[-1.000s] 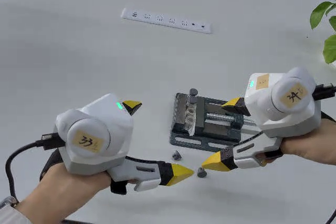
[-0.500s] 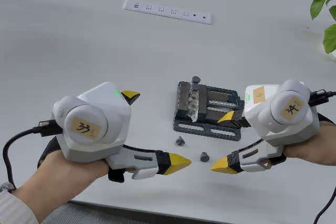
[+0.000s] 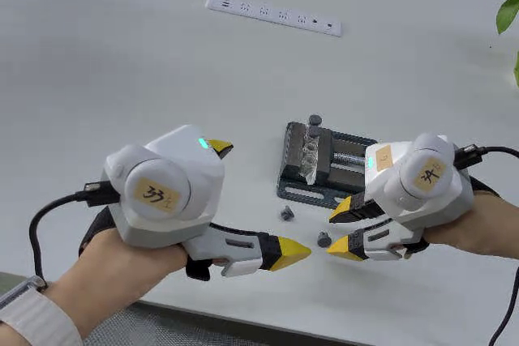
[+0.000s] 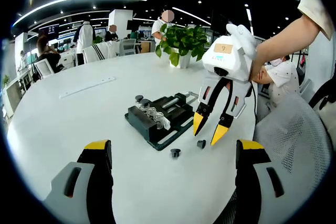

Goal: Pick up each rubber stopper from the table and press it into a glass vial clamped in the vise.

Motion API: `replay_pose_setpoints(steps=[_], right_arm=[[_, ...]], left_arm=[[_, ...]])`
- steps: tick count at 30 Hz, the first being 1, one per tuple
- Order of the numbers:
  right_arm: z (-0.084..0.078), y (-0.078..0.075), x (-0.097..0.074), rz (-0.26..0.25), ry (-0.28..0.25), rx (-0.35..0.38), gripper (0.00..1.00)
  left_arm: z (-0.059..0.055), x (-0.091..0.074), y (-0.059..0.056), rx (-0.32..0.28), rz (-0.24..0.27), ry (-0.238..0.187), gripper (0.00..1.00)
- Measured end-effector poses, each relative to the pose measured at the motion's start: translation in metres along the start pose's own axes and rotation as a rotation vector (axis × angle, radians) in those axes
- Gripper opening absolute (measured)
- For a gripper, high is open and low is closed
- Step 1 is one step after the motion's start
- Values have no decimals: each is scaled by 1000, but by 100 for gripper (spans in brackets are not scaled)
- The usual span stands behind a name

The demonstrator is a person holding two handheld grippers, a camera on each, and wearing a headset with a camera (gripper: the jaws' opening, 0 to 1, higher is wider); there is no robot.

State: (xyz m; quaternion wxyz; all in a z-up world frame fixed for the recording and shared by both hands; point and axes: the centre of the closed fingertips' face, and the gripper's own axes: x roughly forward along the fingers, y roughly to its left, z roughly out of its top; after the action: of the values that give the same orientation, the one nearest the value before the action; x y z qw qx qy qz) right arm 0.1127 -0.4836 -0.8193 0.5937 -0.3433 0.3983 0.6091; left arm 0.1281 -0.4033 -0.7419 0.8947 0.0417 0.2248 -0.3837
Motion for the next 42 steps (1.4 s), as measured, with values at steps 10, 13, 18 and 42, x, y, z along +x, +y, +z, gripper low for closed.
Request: replay_pose_setpoints(steps=[10,13,18,42], right_arm=[[-2,-1,7,25,13,0,7],[-3,2,7,34,18,2,5],[-1,1,6,38,11,7,5],[59,-16,-70,111,-550,864,4]], left_arm=[[-3,-1,0,-4,-3,7,97],[-3,0,-1,-6,-6,6,97],[-3,1,-1,-2,-12,7,97],[26,19,-22,93,-72,-78,79]])
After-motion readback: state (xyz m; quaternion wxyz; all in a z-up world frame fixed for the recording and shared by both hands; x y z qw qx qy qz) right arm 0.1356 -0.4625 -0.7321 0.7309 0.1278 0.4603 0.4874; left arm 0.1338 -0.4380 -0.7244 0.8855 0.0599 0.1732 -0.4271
